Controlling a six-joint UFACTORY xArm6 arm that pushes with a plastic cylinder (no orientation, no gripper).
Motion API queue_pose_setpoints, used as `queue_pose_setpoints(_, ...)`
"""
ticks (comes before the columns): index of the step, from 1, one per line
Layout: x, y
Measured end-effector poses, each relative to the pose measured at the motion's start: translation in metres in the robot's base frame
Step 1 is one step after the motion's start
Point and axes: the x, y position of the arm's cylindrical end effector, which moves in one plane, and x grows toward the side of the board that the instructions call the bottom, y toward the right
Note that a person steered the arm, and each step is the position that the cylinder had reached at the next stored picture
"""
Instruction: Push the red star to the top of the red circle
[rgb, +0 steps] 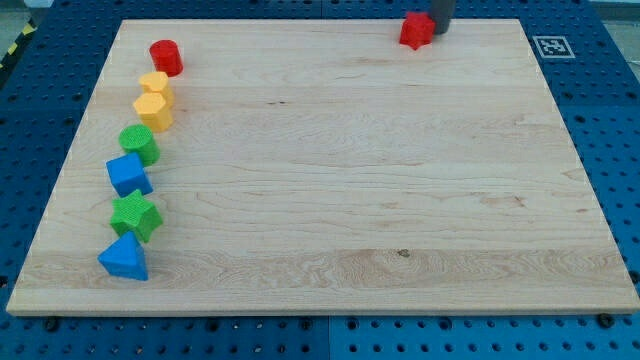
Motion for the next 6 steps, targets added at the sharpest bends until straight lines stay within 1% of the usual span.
queue_pose_setpoints(2,0.01,-0.059)
queue_pose_setpoints(6,0.074,-0.171)
